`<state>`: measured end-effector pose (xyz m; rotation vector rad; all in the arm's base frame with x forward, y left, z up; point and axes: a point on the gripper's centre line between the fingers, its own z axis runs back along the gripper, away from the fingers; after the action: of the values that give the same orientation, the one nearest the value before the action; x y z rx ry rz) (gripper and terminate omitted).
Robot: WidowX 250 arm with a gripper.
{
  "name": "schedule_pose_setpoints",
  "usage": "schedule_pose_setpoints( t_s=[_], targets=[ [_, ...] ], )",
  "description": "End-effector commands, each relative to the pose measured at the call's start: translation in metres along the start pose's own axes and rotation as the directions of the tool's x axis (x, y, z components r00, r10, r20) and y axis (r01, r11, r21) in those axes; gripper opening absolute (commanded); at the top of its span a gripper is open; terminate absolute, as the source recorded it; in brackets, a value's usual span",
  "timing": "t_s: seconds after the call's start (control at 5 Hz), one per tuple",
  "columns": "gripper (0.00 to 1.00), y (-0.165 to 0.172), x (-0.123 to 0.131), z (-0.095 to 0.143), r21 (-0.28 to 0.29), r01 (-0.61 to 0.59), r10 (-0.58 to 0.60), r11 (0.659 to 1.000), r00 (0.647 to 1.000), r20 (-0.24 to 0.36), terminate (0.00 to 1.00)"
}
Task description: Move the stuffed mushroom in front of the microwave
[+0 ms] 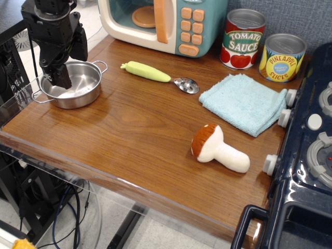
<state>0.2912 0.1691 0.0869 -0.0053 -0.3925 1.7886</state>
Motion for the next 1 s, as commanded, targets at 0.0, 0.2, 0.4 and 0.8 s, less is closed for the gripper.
schedule_pose_setpoints(
  t_s=[0.0,0.2,0.4,0.8],
  targets=[
    [1.00,0.000,0.000,0.000,0.000,0.000,0.000,1.000,1.000,0.000,0.00],
    [1.00,0.000,-0.014,0.022,-0.042,0.040,-0.041,0.998,0.999,-0.026,0.00],
    [1.00,0.006,-0.033,0.036,-0.061,0.096,-0.100,0.993,0.993,-0.069,0.00],
    [1.00,0.027,-0.103,0.059,-0.083,0.244,-0.256,0.966,0.948,-0.189,0.00]
  ],
)
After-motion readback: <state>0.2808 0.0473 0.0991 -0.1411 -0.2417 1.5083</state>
